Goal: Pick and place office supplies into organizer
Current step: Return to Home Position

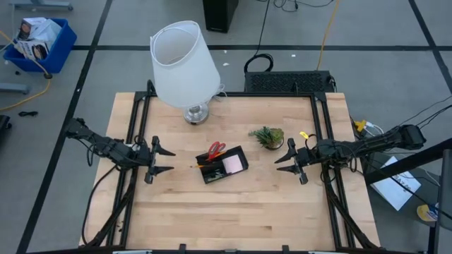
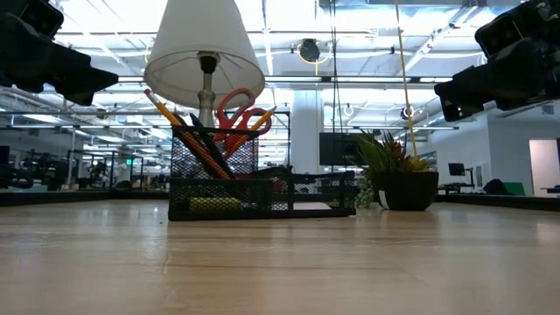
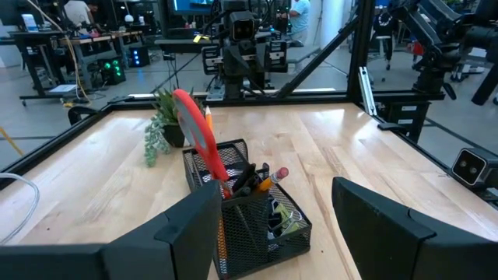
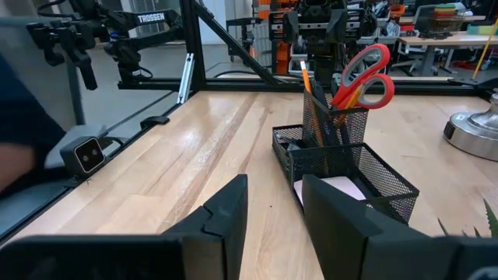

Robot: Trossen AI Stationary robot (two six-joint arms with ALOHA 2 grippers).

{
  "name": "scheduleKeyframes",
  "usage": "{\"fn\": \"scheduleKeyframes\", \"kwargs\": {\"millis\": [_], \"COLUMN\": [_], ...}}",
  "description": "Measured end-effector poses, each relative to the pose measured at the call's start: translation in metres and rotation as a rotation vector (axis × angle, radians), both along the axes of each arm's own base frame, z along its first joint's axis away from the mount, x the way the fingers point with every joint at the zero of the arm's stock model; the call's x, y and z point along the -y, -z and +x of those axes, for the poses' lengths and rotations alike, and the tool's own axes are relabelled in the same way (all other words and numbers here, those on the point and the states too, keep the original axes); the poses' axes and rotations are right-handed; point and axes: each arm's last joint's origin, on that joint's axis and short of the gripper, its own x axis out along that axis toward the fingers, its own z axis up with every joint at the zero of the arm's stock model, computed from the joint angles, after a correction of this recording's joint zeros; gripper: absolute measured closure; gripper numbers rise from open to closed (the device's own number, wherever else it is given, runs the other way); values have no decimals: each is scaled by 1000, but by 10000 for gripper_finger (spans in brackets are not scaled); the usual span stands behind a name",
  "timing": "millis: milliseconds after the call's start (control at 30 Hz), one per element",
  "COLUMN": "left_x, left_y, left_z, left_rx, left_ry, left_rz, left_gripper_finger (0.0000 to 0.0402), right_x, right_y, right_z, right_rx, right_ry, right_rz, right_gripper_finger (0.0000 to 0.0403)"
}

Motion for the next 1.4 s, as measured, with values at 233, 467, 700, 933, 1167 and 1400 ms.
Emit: {"fn": "scheduleKeyframes", "kwargs": {"millis": [233, 467, 700, 933, 1167, 1400], "left_x": [0, -2, -14, -28, -33, -35], "left_y": [0, -4, -23, -35, -50, -53], "left_z": [0, 1, 1, -6, -15, -17], "left_rx": [0, 48, 229, 324, 492, 517], "left_ry": [-1, -90, -359, -738, -765, -810], "left_rz": [0, -36, -148, -187, -346, -390], "left_gripper_finger": [151, 151, 151, 151, 151, 151], "right_x": [0, 0, 0, 0, 0, 0], "right_y": [0, 0, 0, 0, 0, 0], "right_z": [0, 0, 0, 0, 0, 0], "right_rx": [0, 0, 0, 3, 3, 3], "right_ry": [0, 0, 0, 0, 0, 0], "right_rz": [0, 0, 0, 0, 0, 0], "right_gripper_finger": [287, 287, 287, 287, 287, 287]}}
